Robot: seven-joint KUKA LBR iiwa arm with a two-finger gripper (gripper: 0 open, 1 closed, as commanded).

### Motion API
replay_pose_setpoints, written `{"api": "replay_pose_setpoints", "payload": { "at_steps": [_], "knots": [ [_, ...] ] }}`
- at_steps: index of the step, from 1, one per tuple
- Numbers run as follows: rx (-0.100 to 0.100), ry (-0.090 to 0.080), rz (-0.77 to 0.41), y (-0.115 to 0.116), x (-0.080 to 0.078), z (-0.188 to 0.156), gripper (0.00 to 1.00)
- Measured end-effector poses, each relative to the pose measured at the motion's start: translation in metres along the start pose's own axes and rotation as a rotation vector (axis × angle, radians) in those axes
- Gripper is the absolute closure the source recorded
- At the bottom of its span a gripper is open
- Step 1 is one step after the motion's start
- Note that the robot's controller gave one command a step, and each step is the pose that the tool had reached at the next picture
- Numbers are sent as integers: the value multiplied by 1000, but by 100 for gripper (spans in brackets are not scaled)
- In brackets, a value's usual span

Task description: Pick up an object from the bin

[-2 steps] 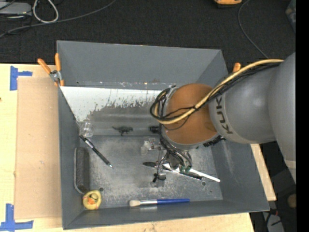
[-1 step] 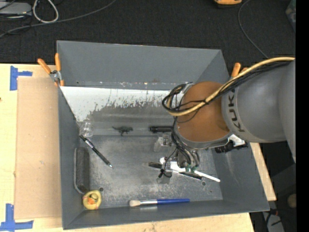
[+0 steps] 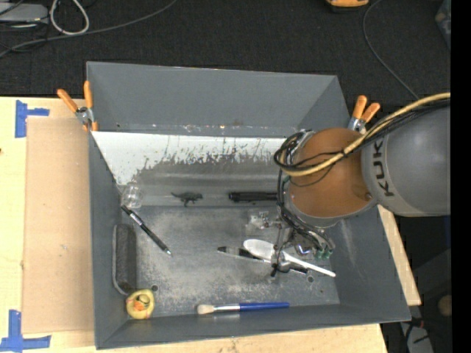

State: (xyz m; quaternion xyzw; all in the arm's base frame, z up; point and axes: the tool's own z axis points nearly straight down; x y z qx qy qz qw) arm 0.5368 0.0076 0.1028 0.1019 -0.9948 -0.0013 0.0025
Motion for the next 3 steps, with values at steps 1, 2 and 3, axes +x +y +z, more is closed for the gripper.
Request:
{"api": "replay_pose_setpoints", "payload": {
  "at_steps": [1,2,3],
  "knots": [
    [-3,-7,252,-42,17,30,0],
    [-2,-6,272,-47,12,33,100],
    [-2,-5,275,-43,10,33,100]
  ]
}}
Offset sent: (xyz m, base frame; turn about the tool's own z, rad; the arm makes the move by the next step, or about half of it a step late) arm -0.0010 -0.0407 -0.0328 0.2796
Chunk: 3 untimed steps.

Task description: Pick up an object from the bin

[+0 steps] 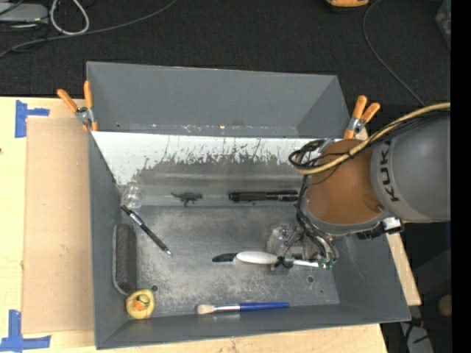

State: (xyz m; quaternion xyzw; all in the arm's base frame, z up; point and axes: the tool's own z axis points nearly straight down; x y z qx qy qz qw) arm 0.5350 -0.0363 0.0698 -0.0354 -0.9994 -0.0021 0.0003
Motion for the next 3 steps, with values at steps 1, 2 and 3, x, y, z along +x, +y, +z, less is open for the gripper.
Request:
{"api": "replay_pose_setpoints", "payload": {
  "at_steps": [1,2,3],
  "knots": [
    [0,13,1,0,4,-27,100],
    [0,1,1,1,1,-69,100],
    [0,5,2,1,1,-102,100]
  ]
}}
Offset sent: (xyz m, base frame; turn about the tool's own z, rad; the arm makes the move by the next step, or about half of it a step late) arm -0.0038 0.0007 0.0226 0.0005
